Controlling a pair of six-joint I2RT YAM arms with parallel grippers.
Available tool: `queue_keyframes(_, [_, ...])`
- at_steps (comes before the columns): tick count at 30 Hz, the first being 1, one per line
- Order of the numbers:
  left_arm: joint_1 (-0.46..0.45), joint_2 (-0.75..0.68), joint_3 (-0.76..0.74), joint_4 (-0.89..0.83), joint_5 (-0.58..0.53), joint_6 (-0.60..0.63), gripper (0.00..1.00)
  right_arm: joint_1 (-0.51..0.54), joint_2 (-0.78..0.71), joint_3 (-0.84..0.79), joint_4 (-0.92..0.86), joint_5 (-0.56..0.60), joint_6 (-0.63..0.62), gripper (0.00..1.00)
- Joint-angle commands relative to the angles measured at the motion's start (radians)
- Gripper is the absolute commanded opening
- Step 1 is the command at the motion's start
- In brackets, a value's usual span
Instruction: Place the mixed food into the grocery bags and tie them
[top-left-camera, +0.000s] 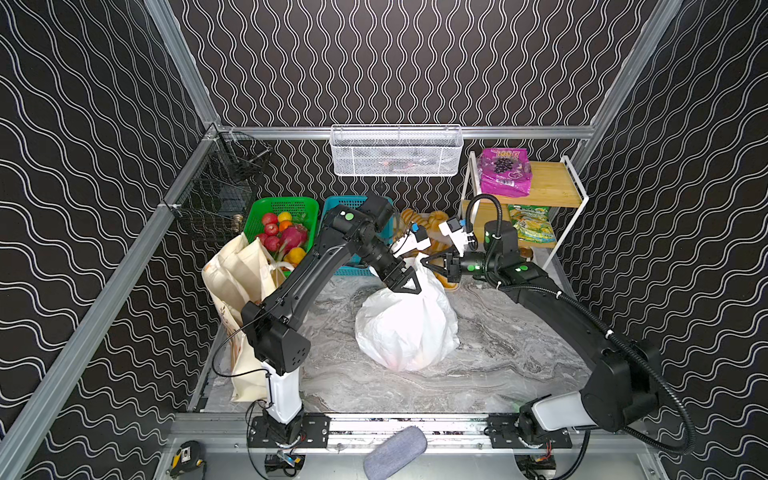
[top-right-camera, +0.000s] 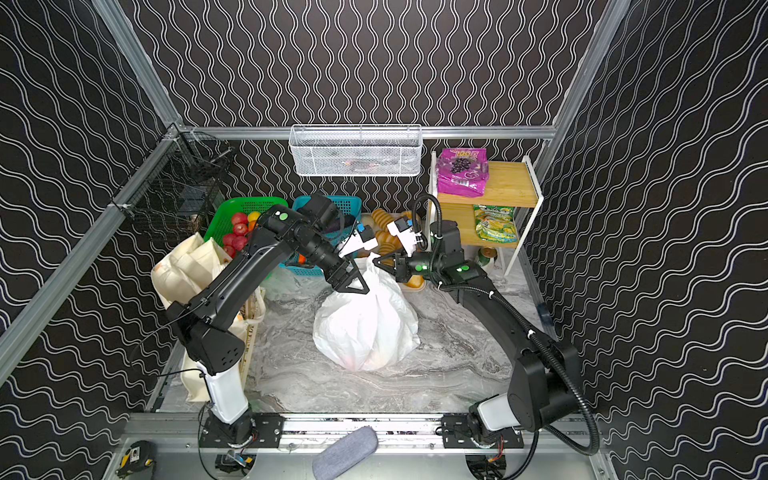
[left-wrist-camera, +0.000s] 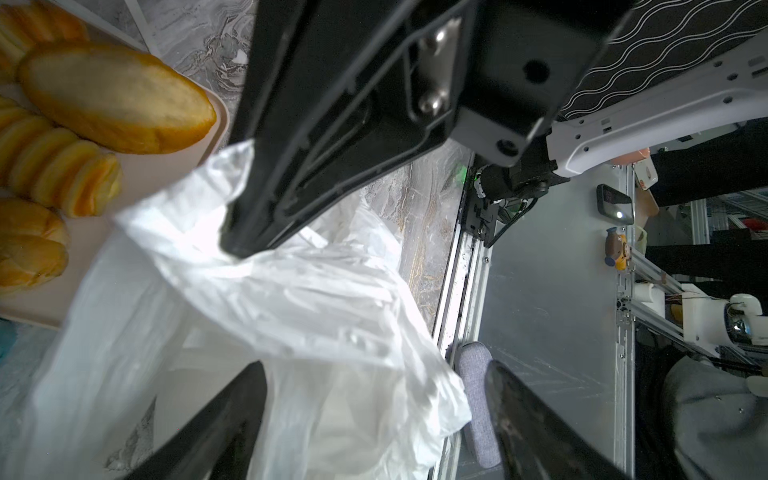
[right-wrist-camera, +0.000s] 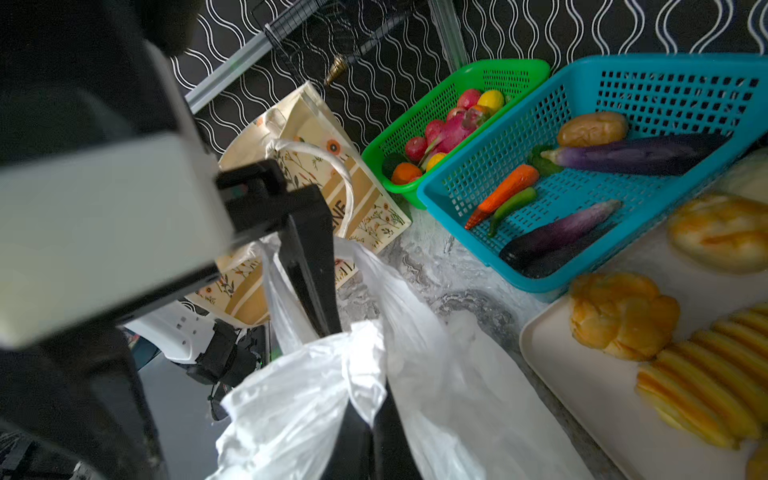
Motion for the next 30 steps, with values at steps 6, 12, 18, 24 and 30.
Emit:
queue_keyframes(6, [-0.01, -0.018, -0.016, 0.032, -0.044, -0.036, 0.86, 0.008, 0.005, -0.013, 0.225, -0.064, 0.147, 0.0])
queue_keyframes(12, [-0.016, -0.07, -0.099, 0.109, -0.018, -0.066, 0.57, 0.034, 0.035, -0.002, 0.296, -0.072, 0.201, 0.0])
queue_keyframes(18, [-0.016, -0.092, -0.149, 0.128, -0.023, -0.077, 0.29, 0.028, 0.031, -0.002, 0.366, -0.01, 0.248, 0.0])
queue_keyframes(24, [-0.017, -0.135, -0.191, 0.218, -0.026, -0.103, 0.0, 0.013, 0.013, -0.029, 0.389, 0.066, 0.261, 0.0])
queue_keyframes(30, [-0.017, -0.189, -0.215, 0.274, 0.008, -0.063, 0.0, 0.01, 0.025, -0.032, 0.315, 0.088, 0.201, 0.0])
